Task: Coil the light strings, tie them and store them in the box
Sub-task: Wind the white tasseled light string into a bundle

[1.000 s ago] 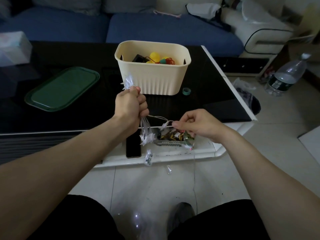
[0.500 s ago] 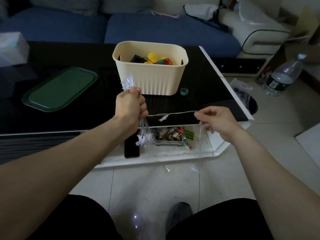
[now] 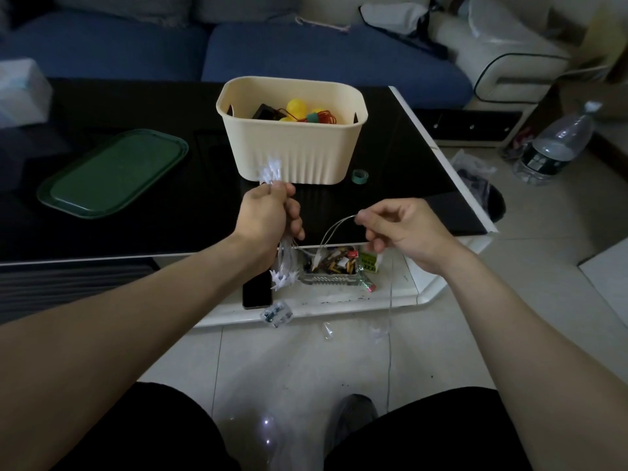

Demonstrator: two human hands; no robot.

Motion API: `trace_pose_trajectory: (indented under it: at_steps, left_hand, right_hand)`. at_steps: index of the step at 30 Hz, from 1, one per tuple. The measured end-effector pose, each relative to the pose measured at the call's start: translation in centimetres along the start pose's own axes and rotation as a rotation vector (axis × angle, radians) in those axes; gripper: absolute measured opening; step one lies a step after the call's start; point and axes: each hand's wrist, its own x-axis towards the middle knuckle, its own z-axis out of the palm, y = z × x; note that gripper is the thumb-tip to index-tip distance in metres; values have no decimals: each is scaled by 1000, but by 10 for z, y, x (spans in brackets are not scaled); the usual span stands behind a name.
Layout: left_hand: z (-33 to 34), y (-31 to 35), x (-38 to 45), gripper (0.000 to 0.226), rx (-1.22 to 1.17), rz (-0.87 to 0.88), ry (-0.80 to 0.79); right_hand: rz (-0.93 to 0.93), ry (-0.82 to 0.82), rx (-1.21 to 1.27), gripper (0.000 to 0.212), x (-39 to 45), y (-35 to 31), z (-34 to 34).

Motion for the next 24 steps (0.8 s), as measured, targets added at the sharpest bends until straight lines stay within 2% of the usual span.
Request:
trace_pose_trajectory:
  at_steps: [7, 11, 15, 18, 20, 22, 24]
  left_hand:
    - [3, -4, -1, 26, 37, -95, -32]
    - [4, -7, -2, 25, 87, -136, -44]
    - [6, -14, -4, 22, 249, -262, -73]
    - [5, -19, -7, 33, 402, -338, -242]
    - [2, -23, -6, 38, 571, -314, -319]
    - [-1, -24, -4, 38, 722, -264, -311]
    - [-2, -23, -2, 37, 815, -220, -287]
  right_hand:
    - [32, -165, -170, 15, -1, -6, 24]
    - [52, -184, -212, 16, 1, -2, 32]
    - [28, -183, -216, 21, 1, 0, 40]
    - [17, -222, -255, 21, 3, 3, 50]
    - [22, -253, -304, 16, 4, 5, 54]
    - [49, -277, -309, 9, 5, 7, 54]
    - [73, -285, -290, 19, 6, 8, 53]
